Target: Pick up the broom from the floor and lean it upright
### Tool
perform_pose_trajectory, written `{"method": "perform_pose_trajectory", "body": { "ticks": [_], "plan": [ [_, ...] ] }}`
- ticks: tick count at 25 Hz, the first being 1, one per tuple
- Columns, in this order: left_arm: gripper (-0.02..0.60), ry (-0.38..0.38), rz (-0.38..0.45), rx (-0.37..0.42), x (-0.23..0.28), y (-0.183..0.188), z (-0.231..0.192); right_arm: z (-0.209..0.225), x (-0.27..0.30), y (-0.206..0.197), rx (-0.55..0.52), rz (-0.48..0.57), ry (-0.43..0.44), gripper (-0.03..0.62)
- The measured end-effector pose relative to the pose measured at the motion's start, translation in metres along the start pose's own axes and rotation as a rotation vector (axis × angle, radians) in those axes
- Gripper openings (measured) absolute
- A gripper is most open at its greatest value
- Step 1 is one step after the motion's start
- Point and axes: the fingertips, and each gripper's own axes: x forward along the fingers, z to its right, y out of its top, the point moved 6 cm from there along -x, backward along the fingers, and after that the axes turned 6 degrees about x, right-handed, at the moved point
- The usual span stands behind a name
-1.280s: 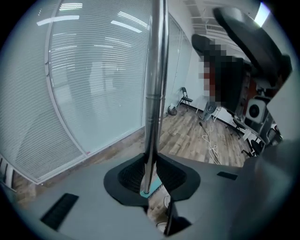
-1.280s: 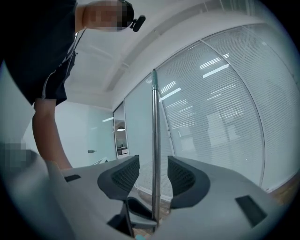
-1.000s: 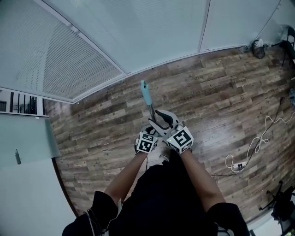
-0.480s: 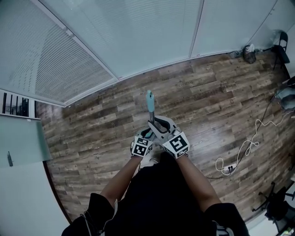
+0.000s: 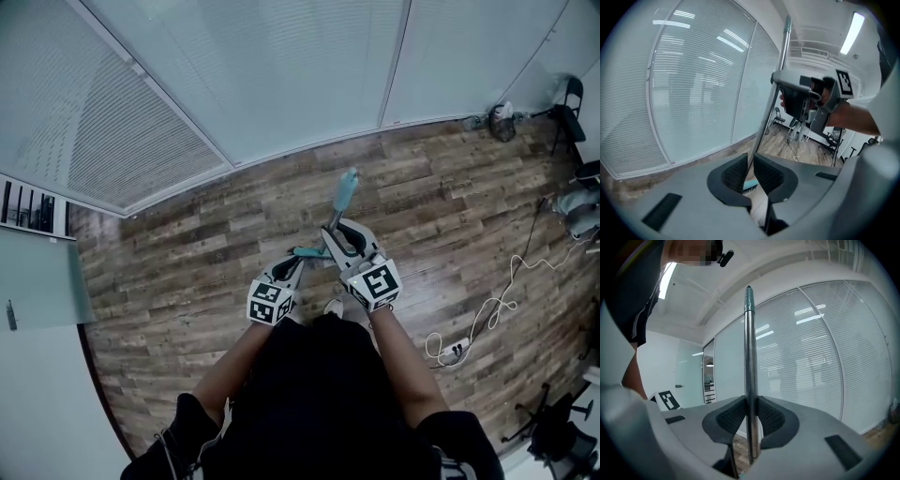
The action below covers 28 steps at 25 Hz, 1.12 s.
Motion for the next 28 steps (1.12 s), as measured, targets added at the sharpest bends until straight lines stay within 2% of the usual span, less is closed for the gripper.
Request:
{"method": "perform_pose_trajectory", "body": {
  "ticks": [2, 8, 13, 17, 19, 22, 23, 25, 28],
  "plan": [
    [0.032, 0.014, 0.041, -0.009, -0.001, 0.015, 0.0, 0.012, -0.007, 0.004, -0.01, 0.003, -0.022, 0.092],
    [0.02, 0.028, 0.148, -0.016, 0.002, 0.053, -0.009, 0.043, -0.013, 0.011, -0.016, 0.008, -0.083, 0.092],
    [0.018, 0.038, 0.173, -0.029, 0.021, 0.069, -0.021, 0.071, -0.018, 0.018, -0.009, 0.011, -0.131, 0.092],
    [0.018, 0.015, 0.195, -0.05, 0.045, 0.081, -0.034, 0.099, -0.017, 0.021, -0.01, 0.009, -0.178, 0.092],
    [0.019, -0.002, 0.189, 0.007, 0.06, 0.087, -0.037, 0.113, -0.012, 0.024, -0.022, 0.012, -0.197, 0.092],
    [0.019, -0.061, 0.149, 0.178, 0.095, 0.09, -0.033, 0.139, 0.0, 0.03, -0.037, 0.019, -0.218, 0.092],
    [0.018, -0.089, 0.147, 0.187, 0.106, 0.092, -0.033, 0.147, 0.004, 0.032, -0.039, 0.016, -0.225, 0.092],
    [0.02, -0.126, 0.157, 0.148, 0.125, 0.101, -0.036, 0.164, 0.013, 0.034, -0.038, 0.007, -0.244, 0.092],
    [0.019, -0.135, 0.166, 0.104, 0.156, 0.124, -0.051, 0.194, 0.03, 0.037, -0.033, -0.017, -0.264, 0.092]
  ]
}}
